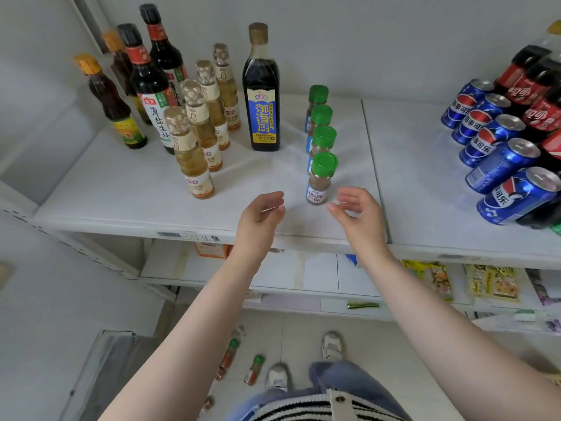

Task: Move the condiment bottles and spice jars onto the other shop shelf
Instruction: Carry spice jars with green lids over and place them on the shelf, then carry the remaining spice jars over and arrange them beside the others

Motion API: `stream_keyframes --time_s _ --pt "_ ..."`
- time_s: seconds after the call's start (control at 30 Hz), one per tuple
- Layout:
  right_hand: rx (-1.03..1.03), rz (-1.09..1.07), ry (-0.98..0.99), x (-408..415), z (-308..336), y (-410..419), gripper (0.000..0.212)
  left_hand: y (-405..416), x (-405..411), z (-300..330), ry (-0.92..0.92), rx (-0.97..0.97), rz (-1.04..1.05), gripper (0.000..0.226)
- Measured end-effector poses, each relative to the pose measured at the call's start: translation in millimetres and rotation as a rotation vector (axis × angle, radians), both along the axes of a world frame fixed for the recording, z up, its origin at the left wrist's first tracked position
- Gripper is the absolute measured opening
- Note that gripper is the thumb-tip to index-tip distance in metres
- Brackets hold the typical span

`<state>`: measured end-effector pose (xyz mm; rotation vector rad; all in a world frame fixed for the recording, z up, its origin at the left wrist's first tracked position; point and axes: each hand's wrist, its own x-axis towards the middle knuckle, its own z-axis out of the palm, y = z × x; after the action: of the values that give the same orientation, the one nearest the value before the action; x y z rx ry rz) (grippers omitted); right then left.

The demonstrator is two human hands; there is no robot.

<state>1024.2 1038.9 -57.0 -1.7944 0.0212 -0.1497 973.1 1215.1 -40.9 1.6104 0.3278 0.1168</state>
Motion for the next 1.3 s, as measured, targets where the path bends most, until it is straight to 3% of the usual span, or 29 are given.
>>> stream_keyframes --time_s 0.13,0.3,0.47,0.77,1.03,1.3 --pt "-0.016 0.129 0.032 -54.1 -6.4 4.2 0.024 5.5 -50.0 -14.1 -0.003 0.092 0.021 0.028" --pt "-0.164 0.388 0.180 -120.7 -44.8 14.2 0.026 7.8 -131.7 -58.8 0.173 0.193 0.042 0.031" --pt "-0.286 0.610 0.324 -193.3 -98.6 7.0 0.025 3.6 -239.2 -107.8 0.411 0.178 0.192 0.032" --pt "-0.381 0.763 0.520 -293.4 -158.6 32.4 0.027 3.3 -370.8 -164.8 0.654 0.089 0.279 0.032" --pt "-0.437 0.692 0.639 -341.0 -209.1 95.2 0.028 79.4 -423.9 -214.4 0.790 0.079 0.240 0.033" --pt "-0.433 0.501 0.804 -363.0 -318.0 146.3 0.032 176.8 -435.9 -305.7 0.874 0.281 0.162 0.031"
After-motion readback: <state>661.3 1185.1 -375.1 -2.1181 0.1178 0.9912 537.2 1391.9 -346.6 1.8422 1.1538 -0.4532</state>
